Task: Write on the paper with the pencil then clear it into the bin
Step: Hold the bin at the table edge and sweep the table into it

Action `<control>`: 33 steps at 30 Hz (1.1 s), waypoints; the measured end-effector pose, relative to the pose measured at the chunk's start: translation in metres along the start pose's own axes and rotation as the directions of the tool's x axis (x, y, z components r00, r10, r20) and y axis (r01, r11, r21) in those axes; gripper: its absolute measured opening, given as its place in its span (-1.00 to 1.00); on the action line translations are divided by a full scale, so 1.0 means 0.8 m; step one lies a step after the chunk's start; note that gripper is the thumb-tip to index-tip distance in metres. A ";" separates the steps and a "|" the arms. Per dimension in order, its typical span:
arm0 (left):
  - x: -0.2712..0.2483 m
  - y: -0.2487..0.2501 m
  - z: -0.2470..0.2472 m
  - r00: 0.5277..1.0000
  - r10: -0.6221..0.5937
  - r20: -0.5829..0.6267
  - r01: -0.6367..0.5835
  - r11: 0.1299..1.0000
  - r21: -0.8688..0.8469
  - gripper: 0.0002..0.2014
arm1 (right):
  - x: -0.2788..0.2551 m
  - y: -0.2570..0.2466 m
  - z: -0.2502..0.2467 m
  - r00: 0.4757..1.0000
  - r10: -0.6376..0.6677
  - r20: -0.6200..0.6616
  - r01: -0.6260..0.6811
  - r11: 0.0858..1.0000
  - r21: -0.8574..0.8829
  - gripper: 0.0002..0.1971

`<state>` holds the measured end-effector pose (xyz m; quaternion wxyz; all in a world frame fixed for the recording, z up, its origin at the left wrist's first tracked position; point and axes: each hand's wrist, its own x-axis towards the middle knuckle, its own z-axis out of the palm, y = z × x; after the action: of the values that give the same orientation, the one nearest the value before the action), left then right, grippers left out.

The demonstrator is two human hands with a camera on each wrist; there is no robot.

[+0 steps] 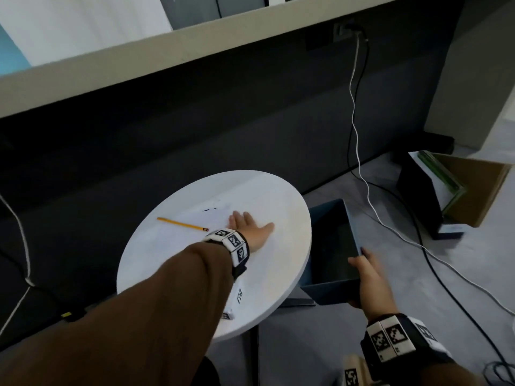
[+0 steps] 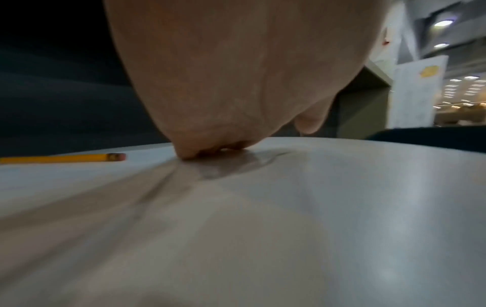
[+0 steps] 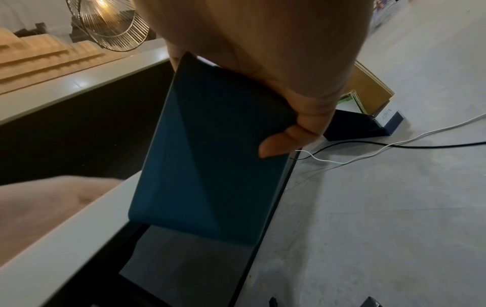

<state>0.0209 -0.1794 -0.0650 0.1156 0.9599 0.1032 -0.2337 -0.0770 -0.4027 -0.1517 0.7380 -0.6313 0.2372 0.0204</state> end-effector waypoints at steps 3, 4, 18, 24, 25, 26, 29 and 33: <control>-0.027 0.043 0.018 0.878 0.451 0.160 -0.457 0.889 -0.002 -0.20 | 0.008 -0.002 0.003 1.000 -0.004 -0.019 0.004 1.000 -0.017 -0.23; -0.037 0.058 0.023 0.795 0.568 0.214 -0.566 0.821 -0.076 -0.25 | 0.011 -0.001 0.004 1.000 -0.004 -0.019 0.003 1.000 -0.022 -0.20; -0.065 0.099 0.032 0.780 0.547 0.305 -0.424 0.820 -0.385 -0.33 | 0.021 -0.006 0.004 0.999 -0.028 -0.025 0.026 0.998 -0.056 -0.11; -0.027 0.063 0.018 0.959 0.277 0.066 -0.274 0.960 -0.054 -0.24 | 0.010 0.001 0.003 1.000 0.011 -0.018 -0.013 0.997 -0.071 -0.19; -0.025 0.054 0.023 0.975 0.213 0.063 -0.215 0.976 0.023 -0.20 | 0.006 0.001 0.003 1.000 0.015 -0.015 -0.016 0.997 -0.073 -0.17; -0.029 0.050 0.029 0.974 0.209 0.084 -0.216 0.972 0.094 -0.18 | 0.004 0.001 0.003 1.000 0.013 -0.016 -0.014 0.997 -0.077 -0.14; -0.070 0.063 0.044 0.872 0.410 0.268 -0.441 0.895 0.067 -0.24 | 0.000 -0.002 0.005 1.000 0.004 -0.014 -0.005 0.997 -0.081 -0.10; -0.110 0.064 0.025 0.745 0.567 0.350 -0.537 0.822 -0.189 -0.40 | -0.003 -0.001 0.008 0.999 0.033 -0.021 -0.034 0.998 -0.045 -0.17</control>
<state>-0.0510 -0.2464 -0.0319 0.2339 0.8755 -0.2019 -0.3716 -0.0768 -0.3963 -0.1497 0.7205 -0.6442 0.2547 0.0315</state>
